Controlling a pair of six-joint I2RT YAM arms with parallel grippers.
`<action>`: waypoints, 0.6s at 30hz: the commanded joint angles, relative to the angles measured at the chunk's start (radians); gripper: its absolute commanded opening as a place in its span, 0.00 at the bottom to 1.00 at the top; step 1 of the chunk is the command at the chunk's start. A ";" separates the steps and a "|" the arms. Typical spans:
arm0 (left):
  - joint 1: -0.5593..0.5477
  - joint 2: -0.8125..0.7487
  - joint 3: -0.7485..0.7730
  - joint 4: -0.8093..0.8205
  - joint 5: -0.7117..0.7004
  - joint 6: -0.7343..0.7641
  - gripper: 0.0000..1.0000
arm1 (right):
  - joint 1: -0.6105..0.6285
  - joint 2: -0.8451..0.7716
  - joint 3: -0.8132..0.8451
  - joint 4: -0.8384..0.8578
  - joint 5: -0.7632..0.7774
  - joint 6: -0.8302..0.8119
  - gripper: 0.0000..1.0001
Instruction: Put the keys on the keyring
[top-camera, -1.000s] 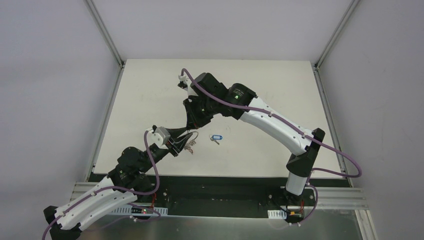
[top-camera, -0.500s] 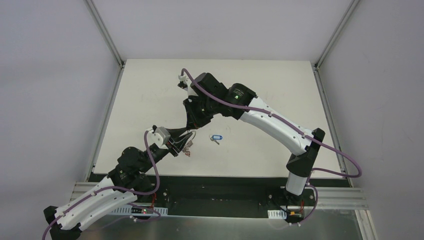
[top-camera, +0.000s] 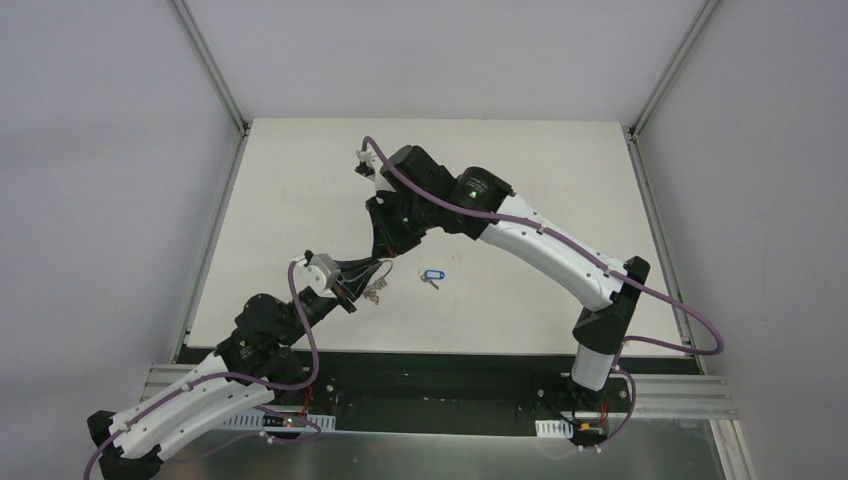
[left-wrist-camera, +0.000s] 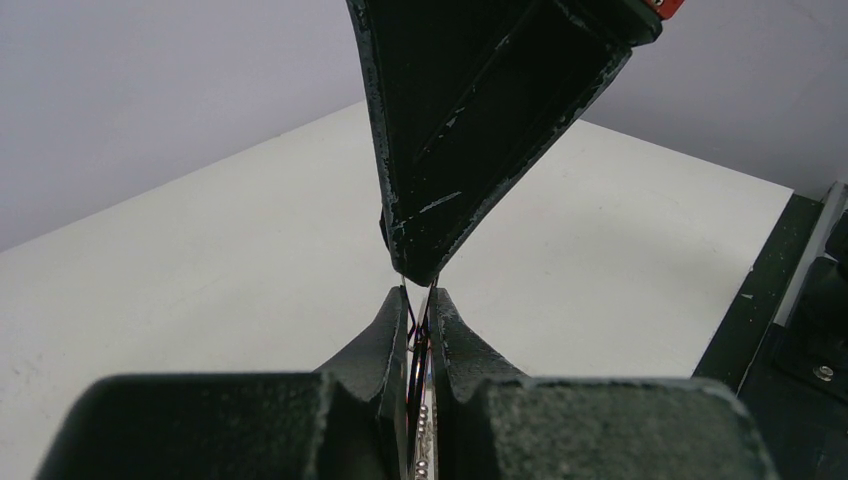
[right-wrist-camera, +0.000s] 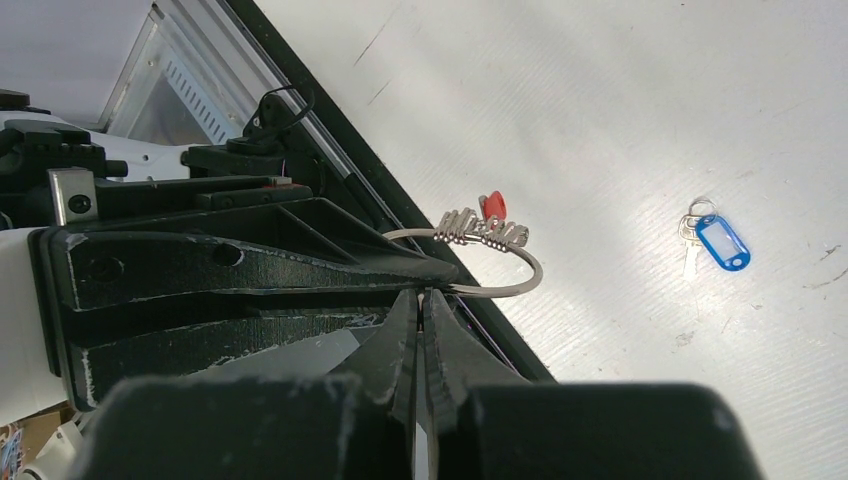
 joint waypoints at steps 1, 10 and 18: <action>-0.012 -0.014 0.007 0.034 -0.019 0.001 0.00 | 0.010 -0.060 0.036 0.025 -0.008 0.008 0.00; -0.013 -0.017 0.012 0.020 -0.035 -0.009 0.00 | 0.011 -0.078 0.030 0.050 0.000 0.024 0.16; -0.014 -0.020 0.014 0.014 -0.060 -0.015 0.00 | 0.009 -0.172 -0.054 0.095 0.079 0.031 0.44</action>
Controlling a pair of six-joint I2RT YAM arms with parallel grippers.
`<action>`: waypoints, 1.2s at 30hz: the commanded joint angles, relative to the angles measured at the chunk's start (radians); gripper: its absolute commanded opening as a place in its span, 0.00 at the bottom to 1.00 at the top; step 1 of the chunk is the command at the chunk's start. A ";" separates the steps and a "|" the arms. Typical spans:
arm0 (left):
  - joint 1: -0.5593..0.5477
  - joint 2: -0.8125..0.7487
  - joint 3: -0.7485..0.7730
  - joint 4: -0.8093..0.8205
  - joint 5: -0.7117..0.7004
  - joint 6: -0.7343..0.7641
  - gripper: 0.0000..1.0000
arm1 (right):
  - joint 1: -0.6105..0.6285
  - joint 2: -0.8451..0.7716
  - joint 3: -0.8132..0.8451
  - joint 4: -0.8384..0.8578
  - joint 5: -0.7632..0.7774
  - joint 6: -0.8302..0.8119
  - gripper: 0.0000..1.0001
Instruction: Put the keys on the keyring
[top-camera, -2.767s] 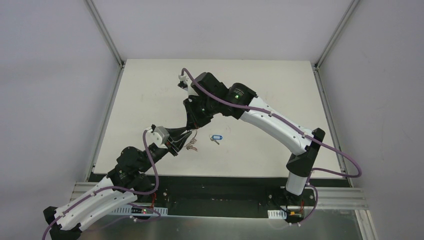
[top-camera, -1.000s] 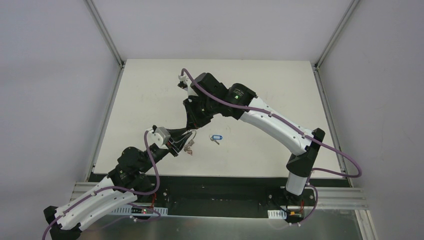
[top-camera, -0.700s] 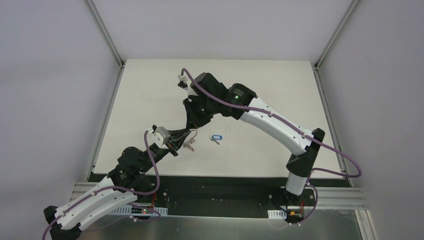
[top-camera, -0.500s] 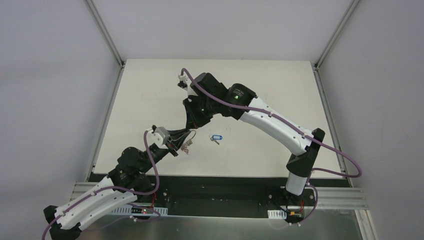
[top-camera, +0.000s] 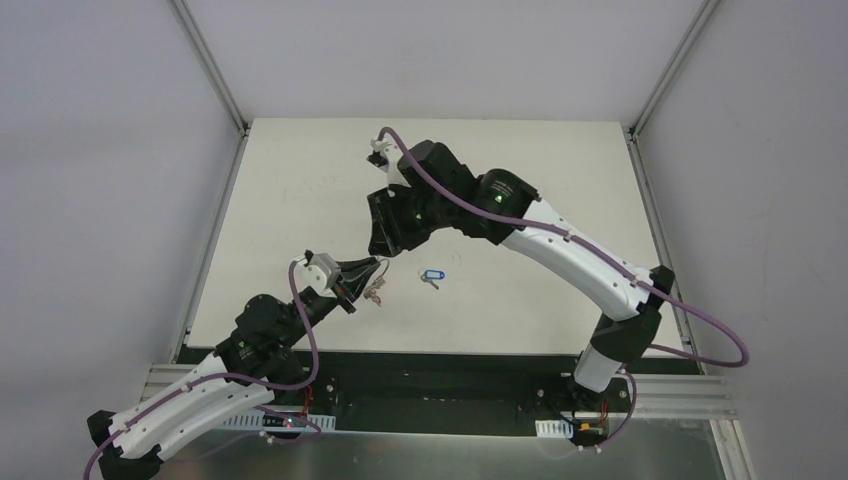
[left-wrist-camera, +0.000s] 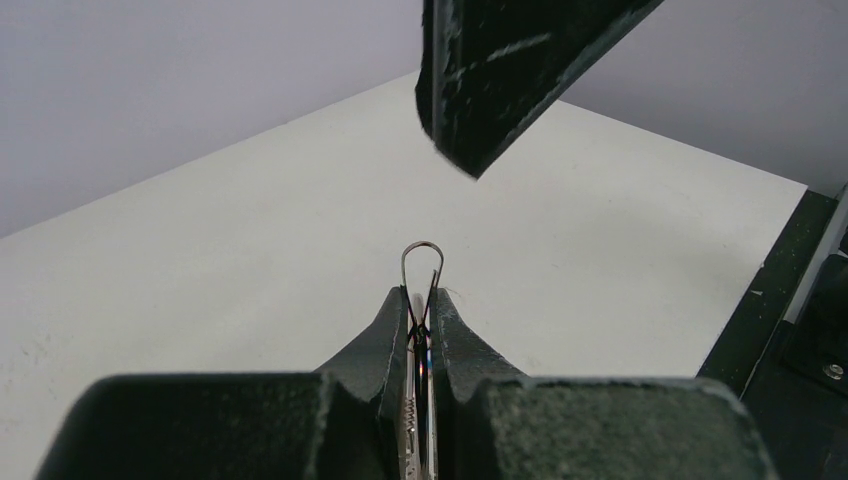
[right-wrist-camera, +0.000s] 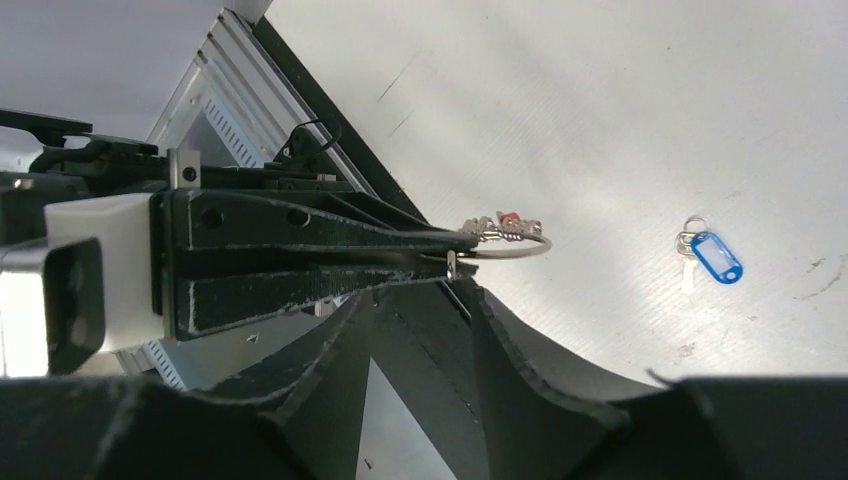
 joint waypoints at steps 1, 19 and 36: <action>-0.009 -0.008 0.014 0.039 -0.034 -0.012 0.00 | 0.001 -0.121 -0.057 0.064 0.067 0.010 0.46; -0.009 -0.004 0.014 0.023 -0.166 -0.047 0.00 | -0.156 -0.300 -0.661 0.231 0.141 0.122 0.71; -0.009 -0.013 0.009 0.015 -0.259 -0.064 0.00 | -0.174 0.065 -0.621 0.389 0.231 0.017 0.63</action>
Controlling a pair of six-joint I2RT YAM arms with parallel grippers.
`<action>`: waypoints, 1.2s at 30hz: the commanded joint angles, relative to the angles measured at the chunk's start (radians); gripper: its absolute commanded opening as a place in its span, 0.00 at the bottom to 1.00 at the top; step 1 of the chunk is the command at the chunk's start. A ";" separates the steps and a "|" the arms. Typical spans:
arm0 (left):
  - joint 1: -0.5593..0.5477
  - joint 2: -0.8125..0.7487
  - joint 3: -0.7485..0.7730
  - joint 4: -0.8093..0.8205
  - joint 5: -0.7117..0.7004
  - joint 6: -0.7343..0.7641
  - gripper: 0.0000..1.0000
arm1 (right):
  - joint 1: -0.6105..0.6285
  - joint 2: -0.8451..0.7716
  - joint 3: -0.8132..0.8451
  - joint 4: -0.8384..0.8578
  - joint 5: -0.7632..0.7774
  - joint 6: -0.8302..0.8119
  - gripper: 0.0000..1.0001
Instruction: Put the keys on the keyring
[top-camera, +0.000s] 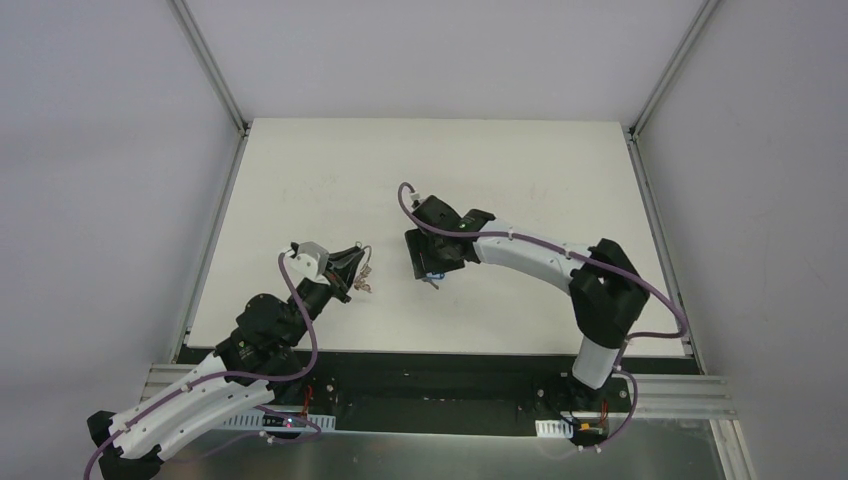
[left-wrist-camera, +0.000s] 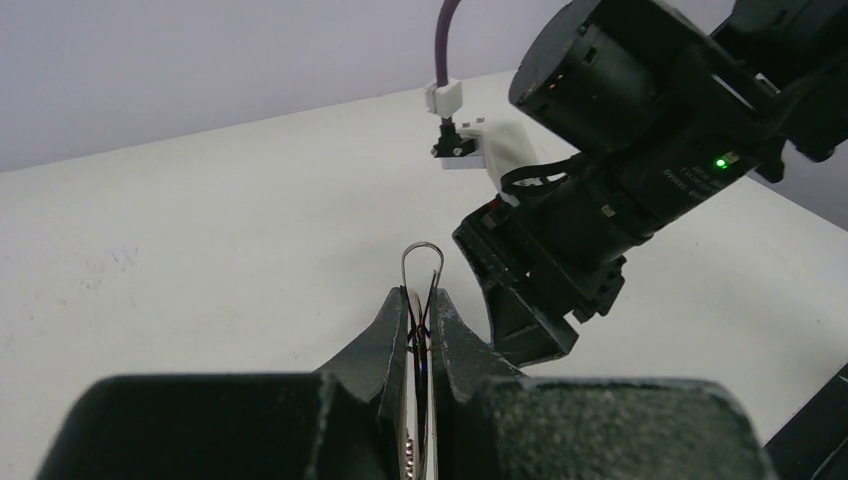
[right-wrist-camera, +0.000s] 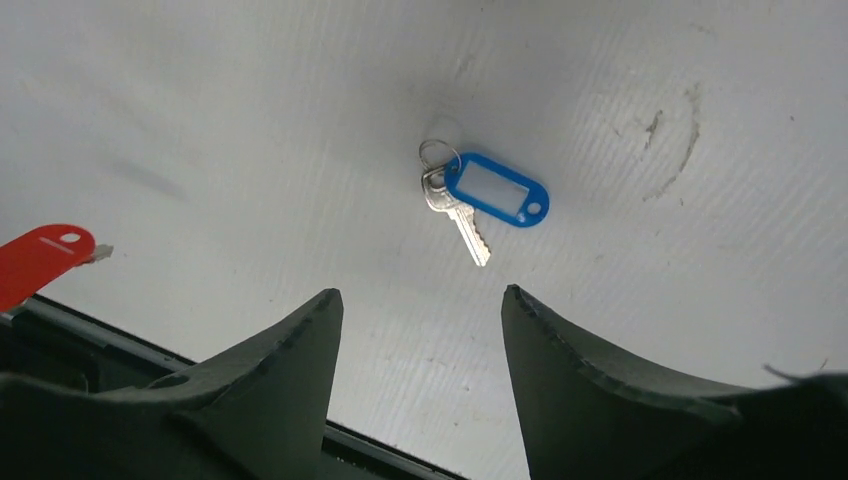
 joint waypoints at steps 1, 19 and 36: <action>-0.008 -0.014 0.009 0.031 -0.017 -0.010 0.00 | -0.021 0.067 0.107 0.040 -0.012 -0.136 0.64; -0.007 -0.009 0.009 0.029 -0.004 -0.011 0.00 | -0.105 0.291 0.273 -0.025 -0.337 -0.402 0.66; -0.008 0.001 0.011 0.029 -0.002 -0.011 0.00 | -0.111 0.335 0.282 -0.046 -0.392 -0.435 0.63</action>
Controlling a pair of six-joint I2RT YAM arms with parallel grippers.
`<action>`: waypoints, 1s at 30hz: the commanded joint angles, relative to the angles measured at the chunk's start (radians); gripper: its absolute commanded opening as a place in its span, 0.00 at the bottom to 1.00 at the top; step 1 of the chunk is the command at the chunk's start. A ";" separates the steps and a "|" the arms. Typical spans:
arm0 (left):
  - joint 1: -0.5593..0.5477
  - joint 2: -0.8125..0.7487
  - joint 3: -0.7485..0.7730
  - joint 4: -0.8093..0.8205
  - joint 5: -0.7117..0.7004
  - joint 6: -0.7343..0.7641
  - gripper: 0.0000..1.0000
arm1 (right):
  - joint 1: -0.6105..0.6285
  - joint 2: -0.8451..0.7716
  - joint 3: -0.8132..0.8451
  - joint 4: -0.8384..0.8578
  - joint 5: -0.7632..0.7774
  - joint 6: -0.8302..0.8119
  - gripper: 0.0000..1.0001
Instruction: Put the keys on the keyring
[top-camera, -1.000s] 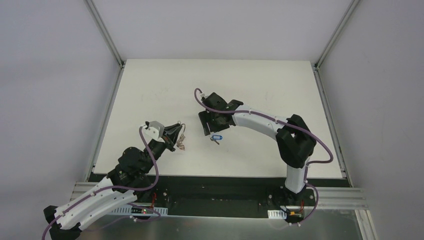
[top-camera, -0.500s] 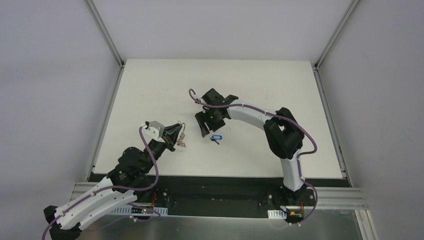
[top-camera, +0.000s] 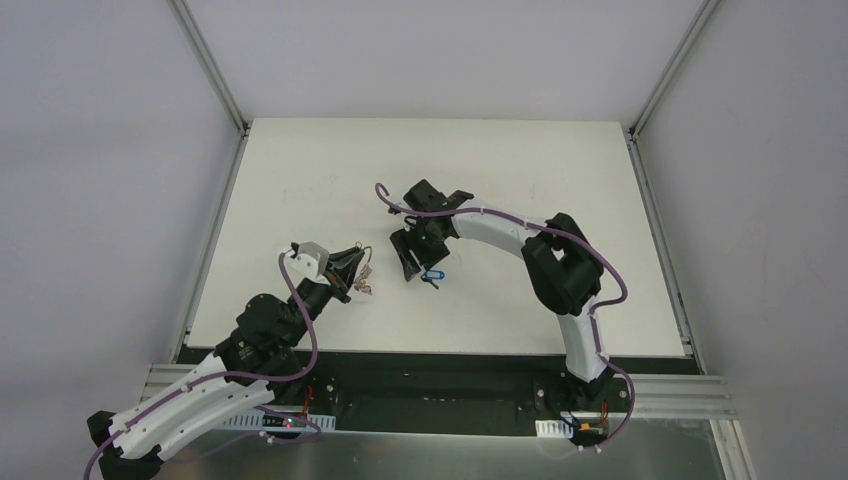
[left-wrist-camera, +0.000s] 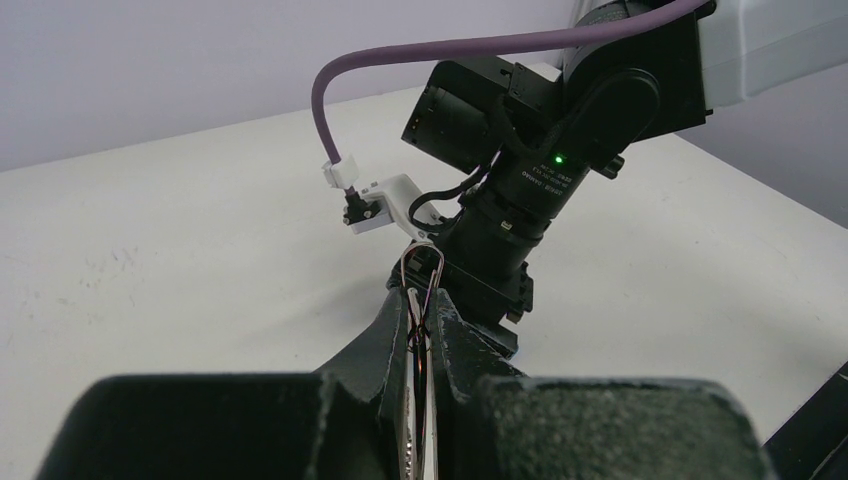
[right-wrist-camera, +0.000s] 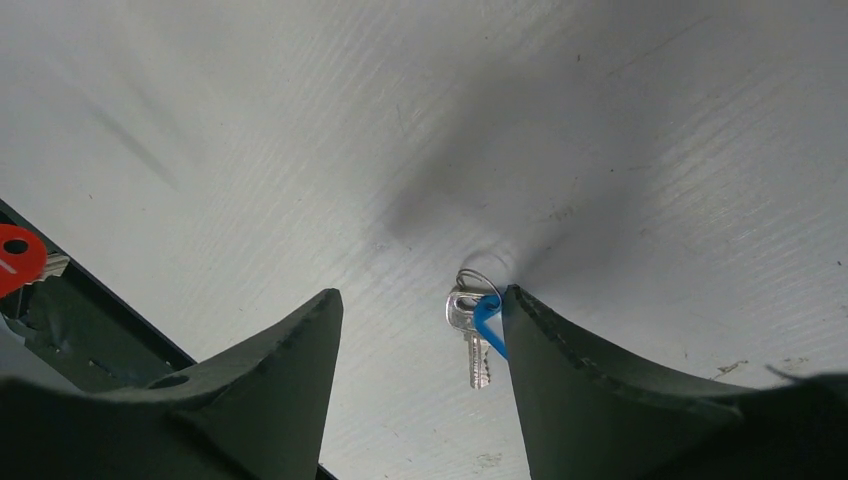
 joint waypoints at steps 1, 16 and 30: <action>-0.008 0.000 0.010 0.034 0.001 -0.011 0.00 | -0.005 0.012 0.038 -0.006 -0.023 -0.029 0.62; -0.008 0.002 0.009 0.033 0.002 -0.011 0.00 | -0.005 0.013 0.046 -0.001 0.009 -0.038 0.55; -0.008 0.012 0.011 0.037 0.004 -0.010 0.00 | -0.008 0.034 0.023 0.008 0.006 -0.051 0.54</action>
